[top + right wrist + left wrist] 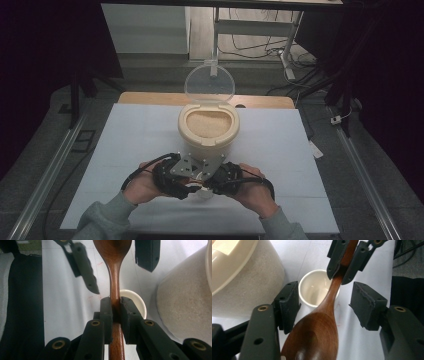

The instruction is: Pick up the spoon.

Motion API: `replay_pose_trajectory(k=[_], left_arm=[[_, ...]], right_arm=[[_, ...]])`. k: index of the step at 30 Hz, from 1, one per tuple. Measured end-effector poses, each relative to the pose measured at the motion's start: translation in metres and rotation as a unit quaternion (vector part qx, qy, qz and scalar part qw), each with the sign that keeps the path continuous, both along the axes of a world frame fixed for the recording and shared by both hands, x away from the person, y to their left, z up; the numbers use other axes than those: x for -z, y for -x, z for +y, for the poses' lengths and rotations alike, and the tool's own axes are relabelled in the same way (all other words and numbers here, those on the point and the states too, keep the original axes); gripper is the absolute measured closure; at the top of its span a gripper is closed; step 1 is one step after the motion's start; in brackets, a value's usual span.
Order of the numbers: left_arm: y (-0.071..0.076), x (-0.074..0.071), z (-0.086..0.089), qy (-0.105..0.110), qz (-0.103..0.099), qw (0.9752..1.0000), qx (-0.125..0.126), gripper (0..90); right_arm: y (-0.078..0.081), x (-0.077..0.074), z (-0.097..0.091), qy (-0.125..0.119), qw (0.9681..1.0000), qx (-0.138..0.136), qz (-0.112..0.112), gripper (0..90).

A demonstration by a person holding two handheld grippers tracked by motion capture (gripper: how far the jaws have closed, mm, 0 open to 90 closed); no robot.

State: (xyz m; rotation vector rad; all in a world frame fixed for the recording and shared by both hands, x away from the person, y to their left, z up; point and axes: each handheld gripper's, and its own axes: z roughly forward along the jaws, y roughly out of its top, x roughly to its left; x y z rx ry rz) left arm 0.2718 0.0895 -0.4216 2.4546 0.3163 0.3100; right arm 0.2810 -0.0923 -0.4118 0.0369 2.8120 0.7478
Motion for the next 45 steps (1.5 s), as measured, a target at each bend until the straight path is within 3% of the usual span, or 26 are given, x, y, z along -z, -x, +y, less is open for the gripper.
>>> replay_pose_trajectory(k=[4,12,15,20,21,26,31,37,40,41,44,45], left_arm=[[0.000,0.001,-0.002,-0.004,-0.002,1.0000,0.007,43.7],[0.001,0.001,-0.004,-0.008,-0.017,0.9997,0.017,55.4],[0.003,0.002,-0.005,-0.015,-0.019,0.9994,0.025,56.7],[0.002,0.003,-0.004,-0.024,-0.015,0.9990,0.034,56.7],[0.002,0.003,-0.004,-0.026,-0.014,0.9989,0.035,57.1],[0.004,0.007,-0.008,-0.042,-0.035,0.9979,0.036,63.1],[0.007,0.011,-0.014,-0.062,-0.044,0.9956,0.054,73.8],[0.010,0.017,-0.018,-0.063,-0.057,0.9953,0.047,77.2],[0.010,0.019,-0.018,-0.056,-0.070,0.9954,0.033,82.2],[0.010,0.019,-0.017,-0.058,-0.078,0.9949,0.029,82.8],[0.011,0.019,-0.013,-0.048,-0.099,0.9939,0.009,83.0],[0.011,0.019,-0.013,-0.048,-0.099,0.9939,0.009,83.0]], right_arm=[[0.001,0.000,0.000,-0.009,1.0000,-0.004,0.000,80.4],[0.005,-0.005,-0.001,0.002,0.9998,-0.012,-0.015,80.4],[0.005,-0.006,-0.001,0.013,0.9993,-0.024,-0.025,80.4],[0.007,-0.007,-0.002,0.002,0.9994,-0.025,-0.023,80.4],[0.006,-0.008,-0.002,0.009,0.9993,-0.029,-0.023,80.4],[0.009,-0.010,-0.003,0.008,0.9993,-0.026,-0.024,80.4],[0.009,-0.009,-0.002,0.012,0.9985,-0.044,-0.029,80.5],[0.008,-0.006,-0.002,0.006,0.9991,-0.035,-0.021,80.3],[0.007,-0.006,-0.004,-0.008,0.9993,-0.025,-0.026,81.8],[0.006,-0.009,-0.007,-0.026,0.9991,-0.011,-0.032,74.2],[0.006,-0.016,-0.015,-0.074,0.9959,0.028,-0.043,65.5],[0.006,-0.016,-0.015,-0.074,0.9959,0.028,-0.043,65.5]])
